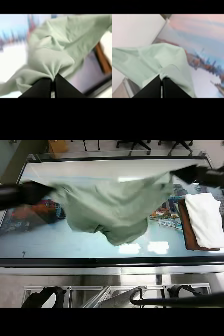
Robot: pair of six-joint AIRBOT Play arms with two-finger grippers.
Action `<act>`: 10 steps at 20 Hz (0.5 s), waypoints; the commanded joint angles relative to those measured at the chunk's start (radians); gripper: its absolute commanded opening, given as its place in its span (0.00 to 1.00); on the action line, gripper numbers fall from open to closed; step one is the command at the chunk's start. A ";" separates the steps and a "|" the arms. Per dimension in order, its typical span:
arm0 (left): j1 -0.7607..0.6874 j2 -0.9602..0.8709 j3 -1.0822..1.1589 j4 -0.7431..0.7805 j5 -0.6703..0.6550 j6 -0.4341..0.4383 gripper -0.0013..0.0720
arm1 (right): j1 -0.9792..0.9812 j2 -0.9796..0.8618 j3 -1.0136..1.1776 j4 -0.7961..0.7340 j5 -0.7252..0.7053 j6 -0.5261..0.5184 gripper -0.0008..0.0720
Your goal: Fold the shirts.
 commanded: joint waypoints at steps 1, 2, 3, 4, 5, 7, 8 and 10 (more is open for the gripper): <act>0.142 0.150 0.336 0.012 0.012 -0.011 0.04 | -0.062 0.181 0.140 0.109 -0.070 -0.017 0.04; 0.190 0.176 0.392 0.035 0.032 -0.012 0.04 | -0.066 0.220 0.169 0.105 -0.109 -0.017 0.04; 0.239 0.200 0.439 0.073 0.048 -0.011 0.04 | -0.066 0.256 0.196 0.099 -0.142 -0.016 0.04; 0.288 0.222 0.474 0.125 0.060 -0.012 0.04 | -0.066 0.290 0.220 0.089 -0.165 -0.016 0.04; 0.323 0.237 0.497 0.172 0.066 -0.012 0.04 | -0.066 0.317 0.239 0.063 -0.188 -0.016 0.04; 0.361 0.245 0.506 0.219 0.066 -0.011 0.04 | -0.066 0.344 0.250 -0.006 -0.215 -0.006 0.04; 0.358 0.240 0.480 0.217 0.070 -0.008 0.04 | -0.066 0.339 0.249 -0.035 -0.210 -0.005 0.04; 0.332 0.211 0.385 0.209 0.074 0.008 0.04 | -0.066 0.290 0.244 -0.048 -0.164 -0.005 0.04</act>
